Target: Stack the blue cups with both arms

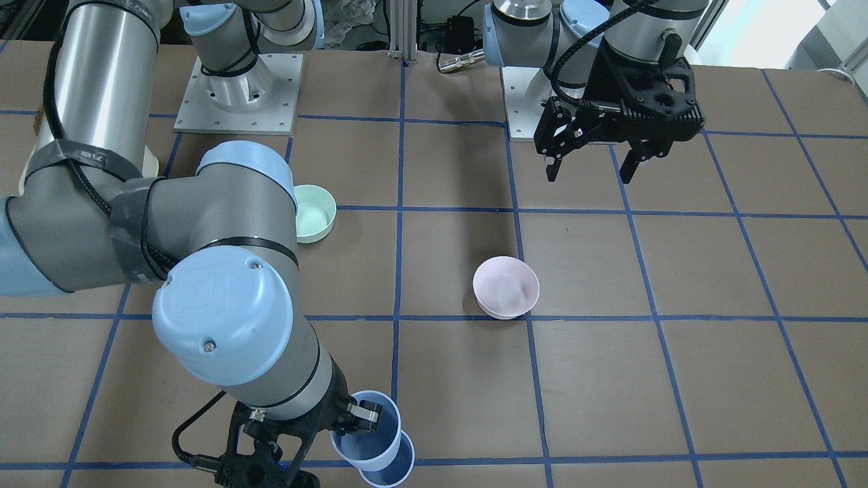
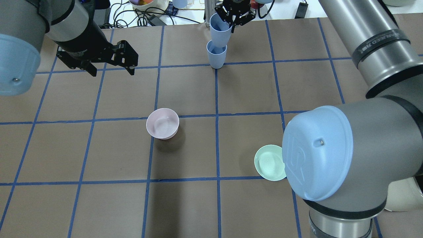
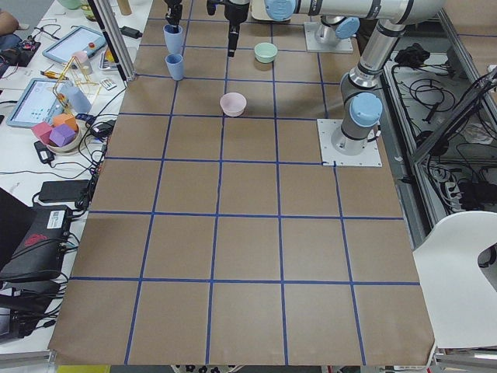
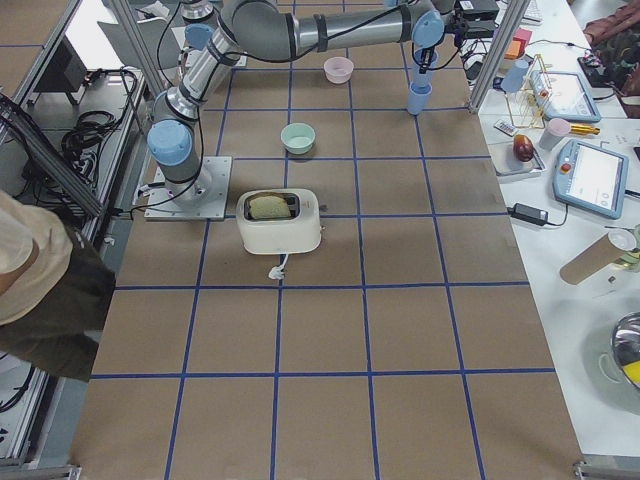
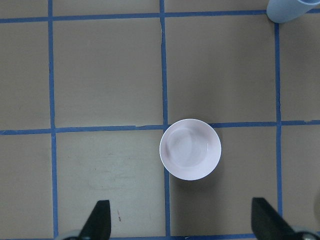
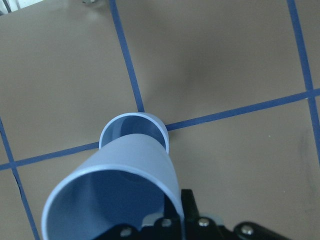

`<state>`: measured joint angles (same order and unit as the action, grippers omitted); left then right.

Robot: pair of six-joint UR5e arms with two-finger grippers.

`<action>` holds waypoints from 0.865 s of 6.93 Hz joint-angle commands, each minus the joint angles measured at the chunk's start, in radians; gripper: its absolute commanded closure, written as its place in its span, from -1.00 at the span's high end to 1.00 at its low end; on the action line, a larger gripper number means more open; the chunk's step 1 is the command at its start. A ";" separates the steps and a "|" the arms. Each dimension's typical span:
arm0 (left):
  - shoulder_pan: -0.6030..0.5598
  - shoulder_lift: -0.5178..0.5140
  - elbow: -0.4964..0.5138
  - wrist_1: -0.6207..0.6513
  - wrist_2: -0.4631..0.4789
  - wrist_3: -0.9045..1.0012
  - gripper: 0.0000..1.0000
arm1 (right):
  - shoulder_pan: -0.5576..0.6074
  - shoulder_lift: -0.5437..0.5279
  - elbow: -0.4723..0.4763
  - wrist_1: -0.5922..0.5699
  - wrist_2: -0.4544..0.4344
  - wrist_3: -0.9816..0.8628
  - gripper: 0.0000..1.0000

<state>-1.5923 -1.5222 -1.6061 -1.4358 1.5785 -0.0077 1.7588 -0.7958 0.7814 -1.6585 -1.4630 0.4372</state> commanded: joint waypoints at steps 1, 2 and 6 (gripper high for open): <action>0.000 0.001 -0.003 0.000 0.000 0.000 1.00 | 0.001 0.052 -0.059 -0.007 -0.003 0.008 -1.00; 0.000 0.001 -0.003 0.000 0.000 0.000 1.00 | 0.001 0.055 -0.059 -0.003 -0.002 0.008 -1.00; -0.002 0.001 -0.005 0.000 0.000 0.000 1.00 | 0.004 0.056 -0.057 0.006 0.006 0.011 -1.00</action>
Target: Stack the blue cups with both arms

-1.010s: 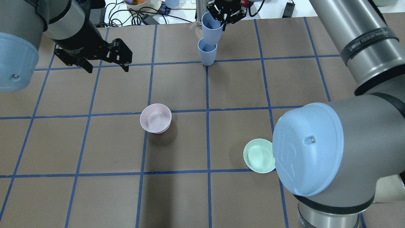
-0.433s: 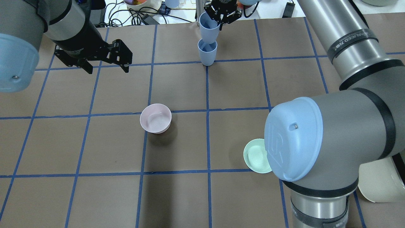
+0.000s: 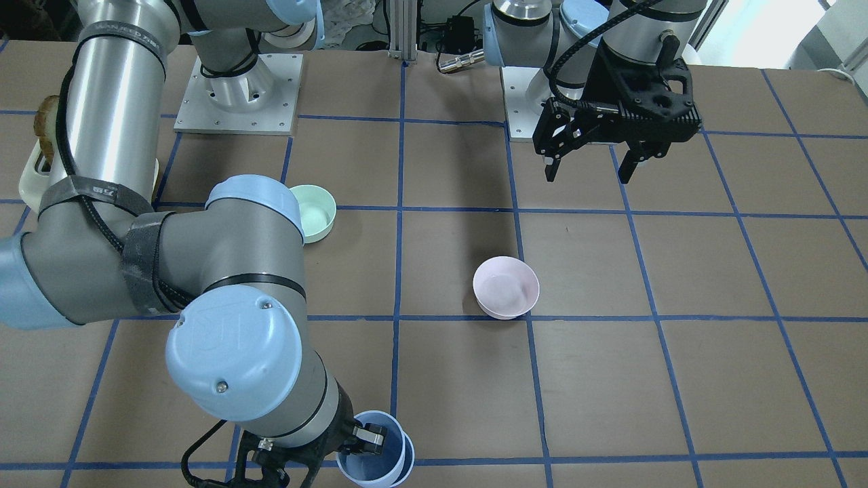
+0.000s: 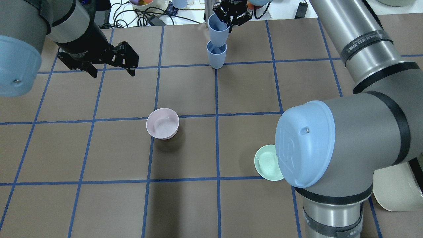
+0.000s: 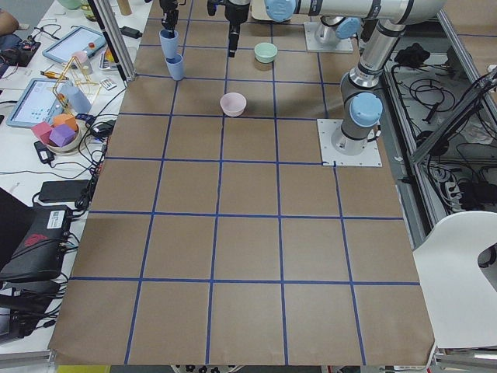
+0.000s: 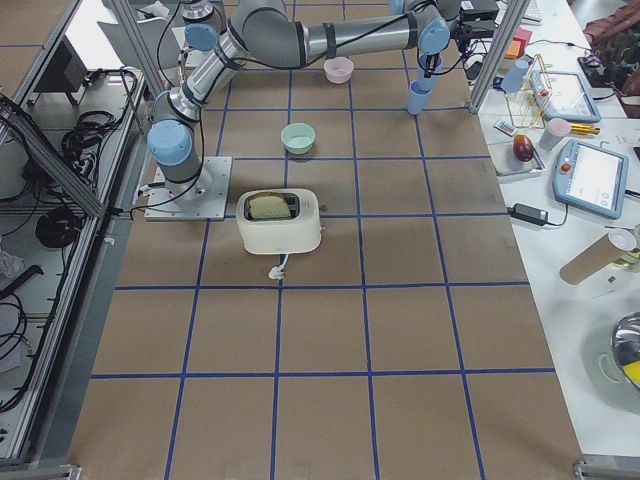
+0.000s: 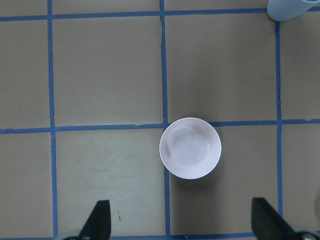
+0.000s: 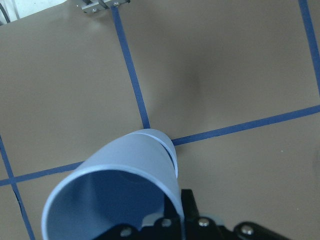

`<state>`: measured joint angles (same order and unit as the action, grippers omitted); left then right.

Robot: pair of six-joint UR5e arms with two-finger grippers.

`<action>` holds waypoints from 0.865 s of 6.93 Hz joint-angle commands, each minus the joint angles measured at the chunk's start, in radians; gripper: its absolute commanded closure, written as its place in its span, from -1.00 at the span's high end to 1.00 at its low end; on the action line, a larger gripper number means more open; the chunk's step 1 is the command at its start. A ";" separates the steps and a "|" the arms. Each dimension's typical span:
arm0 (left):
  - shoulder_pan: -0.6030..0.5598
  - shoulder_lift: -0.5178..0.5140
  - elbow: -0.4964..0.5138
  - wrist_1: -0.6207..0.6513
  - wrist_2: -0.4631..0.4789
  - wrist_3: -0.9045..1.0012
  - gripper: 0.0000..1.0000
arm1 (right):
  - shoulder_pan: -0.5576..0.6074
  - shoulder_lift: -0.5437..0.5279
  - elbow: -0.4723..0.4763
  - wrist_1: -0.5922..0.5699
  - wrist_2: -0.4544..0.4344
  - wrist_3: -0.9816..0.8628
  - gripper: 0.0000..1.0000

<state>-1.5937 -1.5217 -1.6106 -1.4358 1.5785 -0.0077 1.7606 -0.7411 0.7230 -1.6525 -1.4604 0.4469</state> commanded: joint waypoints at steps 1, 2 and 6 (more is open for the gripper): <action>0.000 0.000 0.000 0.000 0.000 0.000 1.00 | 0.002 0.006 0.001 -0.001 0.003 0.001 -1.00; 0.000 0.000 0.000 0.000 0.001 0.000 1.00 | 0.000 0.015 0.001 -0.001 0.005 0.003 -1.00; 0.000 0.002 -0.002 0.000 0.005 0.000 1.00 | 0.002 0.022 0.004 -0.003 0.009 0.012 -0.50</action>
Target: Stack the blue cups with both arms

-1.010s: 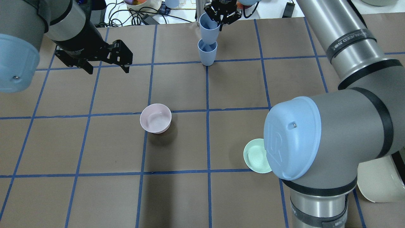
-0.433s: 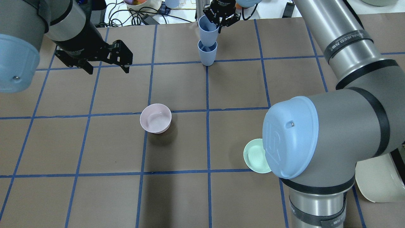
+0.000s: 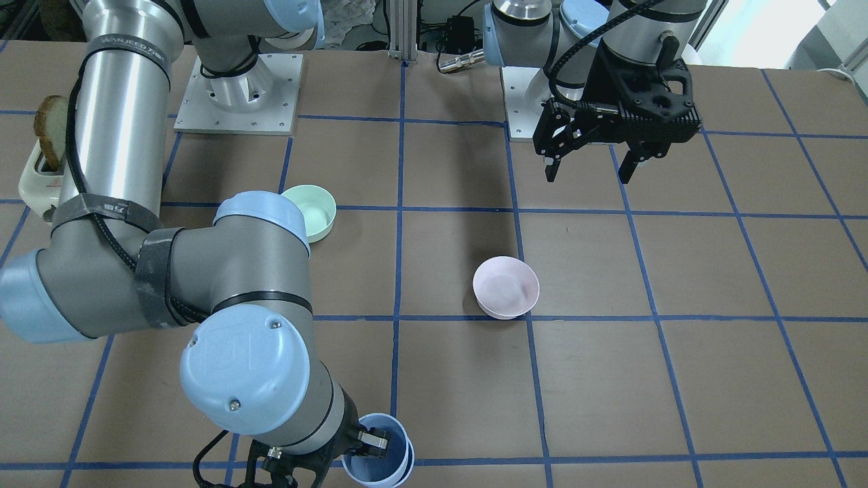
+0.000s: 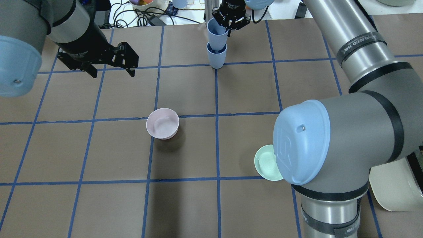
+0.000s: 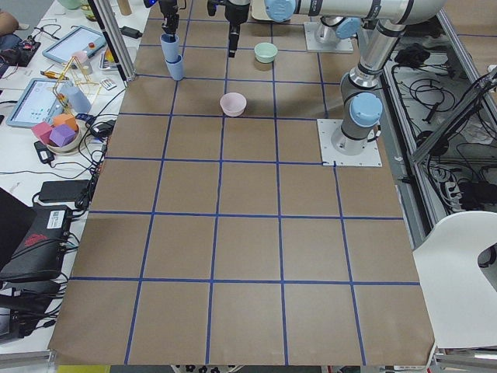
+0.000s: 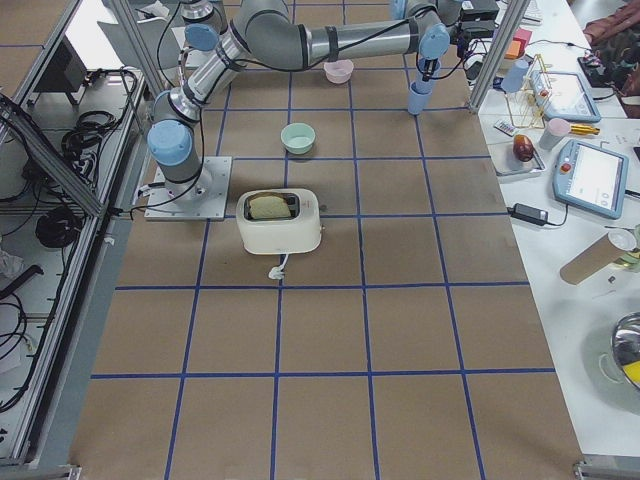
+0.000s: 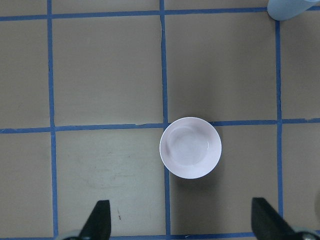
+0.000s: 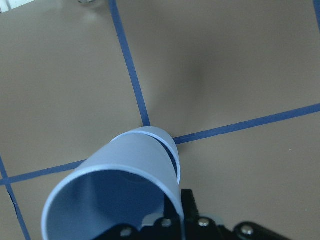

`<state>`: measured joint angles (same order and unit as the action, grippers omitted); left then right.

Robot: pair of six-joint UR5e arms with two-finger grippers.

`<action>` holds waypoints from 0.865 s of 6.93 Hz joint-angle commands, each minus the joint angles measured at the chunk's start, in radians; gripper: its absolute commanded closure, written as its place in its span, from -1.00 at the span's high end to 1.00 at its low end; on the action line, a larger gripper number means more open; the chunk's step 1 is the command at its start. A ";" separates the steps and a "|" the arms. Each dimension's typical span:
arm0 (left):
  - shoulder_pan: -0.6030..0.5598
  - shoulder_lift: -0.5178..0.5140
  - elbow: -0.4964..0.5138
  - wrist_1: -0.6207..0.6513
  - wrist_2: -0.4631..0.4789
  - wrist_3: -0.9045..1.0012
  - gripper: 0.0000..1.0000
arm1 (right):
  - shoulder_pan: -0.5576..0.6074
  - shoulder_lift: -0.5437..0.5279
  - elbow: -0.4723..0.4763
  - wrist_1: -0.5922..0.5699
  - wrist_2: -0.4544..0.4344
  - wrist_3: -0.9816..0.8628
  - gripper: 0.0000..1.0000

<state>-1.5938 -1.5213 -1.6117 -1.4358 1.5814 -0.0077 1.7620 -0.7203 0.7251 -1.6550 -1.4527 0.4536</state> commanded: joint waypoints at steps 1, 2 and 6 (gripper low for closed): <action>0.000 0.001 -0.001 0.000 0.002 0.000 1.00 | 0.001 0.004 0.007 0.004 0.003 0.029 -0.26; 0.000 0.001 -0.001 0.000 0.002 0.000 1.00 | 0.014 0.009 0.010 0.003 0.000 0.031 -0.12; 0.000 0.001 -0.001 0.000 0.002 0.000 1.00 | -0.008 -0.045 0.016 0.007 -0.140 -0.225 1.00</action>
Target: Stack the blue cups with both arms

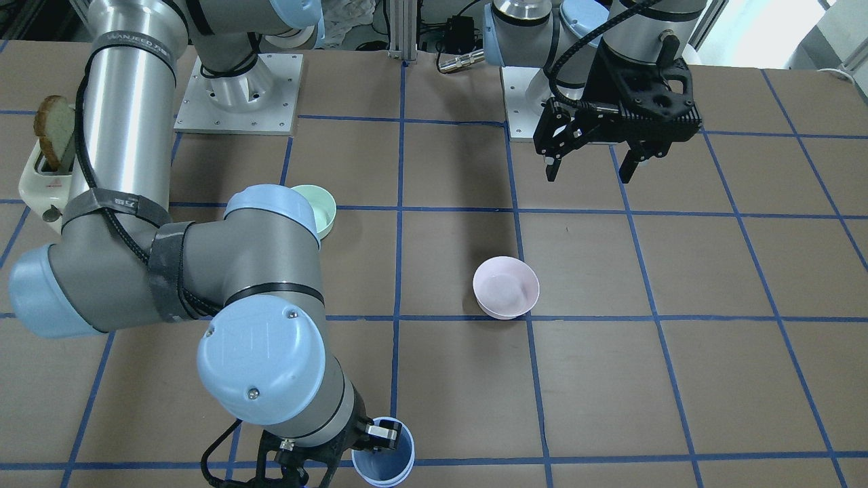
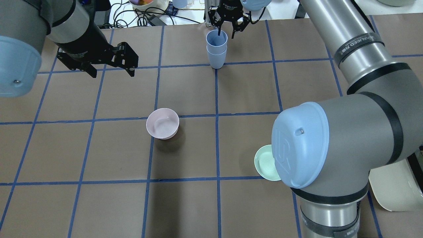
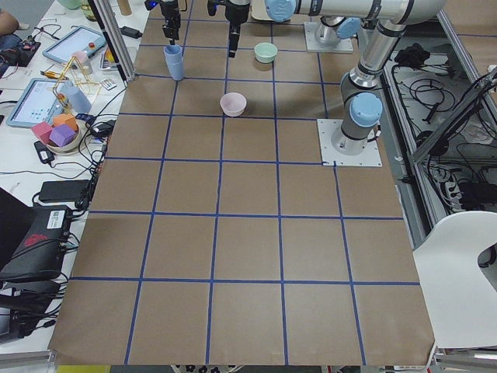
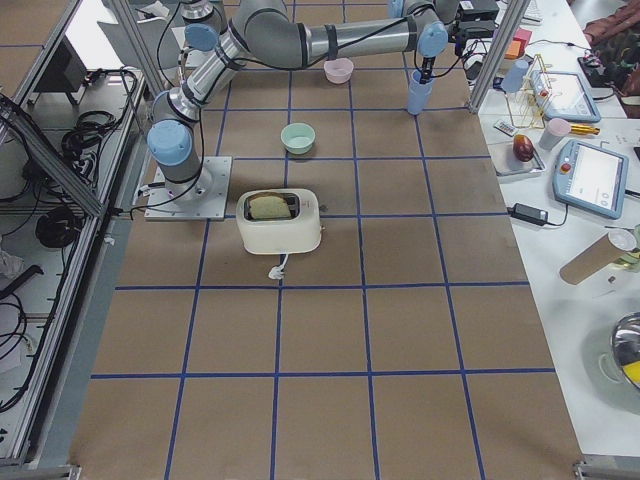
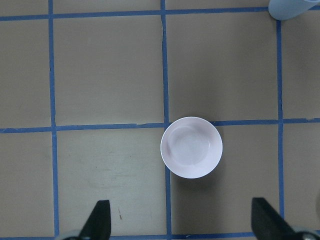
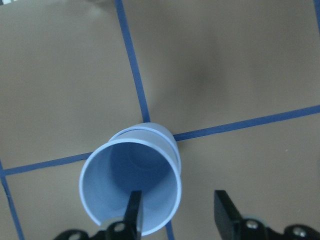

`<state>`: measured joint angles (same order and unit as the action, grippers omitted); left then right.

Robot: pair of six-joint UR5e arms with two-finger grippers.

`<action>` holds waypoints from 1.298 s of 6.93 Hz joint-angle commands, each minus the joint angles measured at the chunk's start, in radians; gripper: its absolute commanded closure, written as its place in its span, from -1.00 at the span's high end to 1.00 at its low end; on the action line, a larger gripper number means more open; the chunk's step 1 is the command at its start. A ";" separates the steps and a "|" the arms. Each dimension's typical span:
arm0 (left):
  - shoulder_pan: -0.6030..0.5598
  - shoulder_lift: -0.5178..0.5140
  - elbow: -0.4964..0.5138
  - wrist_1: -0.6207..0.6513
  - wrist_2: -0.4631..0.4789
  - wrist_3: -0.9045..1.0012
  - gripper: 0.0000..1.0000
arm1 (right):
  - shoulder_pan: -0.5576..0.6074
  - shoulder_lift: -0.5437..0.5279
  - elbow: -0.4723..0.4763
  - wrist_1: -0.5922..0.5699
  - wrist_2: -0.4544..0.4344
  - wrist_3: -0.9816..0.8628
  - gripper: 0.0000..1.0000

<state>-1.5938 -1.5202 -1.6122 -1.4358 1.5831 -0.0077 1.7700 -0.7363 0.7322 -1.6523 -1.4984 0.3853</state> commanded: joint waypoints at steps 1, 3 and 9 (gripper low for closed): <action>0.000 0.000 0.000 0.000 0.000 0.000 1.00 | -0.071 -0.064 0.027 0.069 -0.159 -0.220 1.00; 0.000 0.000 0.000 0.000 0.000 0.000 1.00 | -0.148 -0.225 0.157 0.190 -0.157 -0.360 1.00; 0.000 0.000 0.000 0.000 0.001 0.000 1.00 | -0.164 -0.755 0.905 -0.216 -0.027 -0.460 1.00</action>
<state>-1.5938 -1.5202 -1.6122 -1.4358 1.5834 -0.0077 1.6111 -1.4650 1.6193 -1.8653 -1.5693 -0.0477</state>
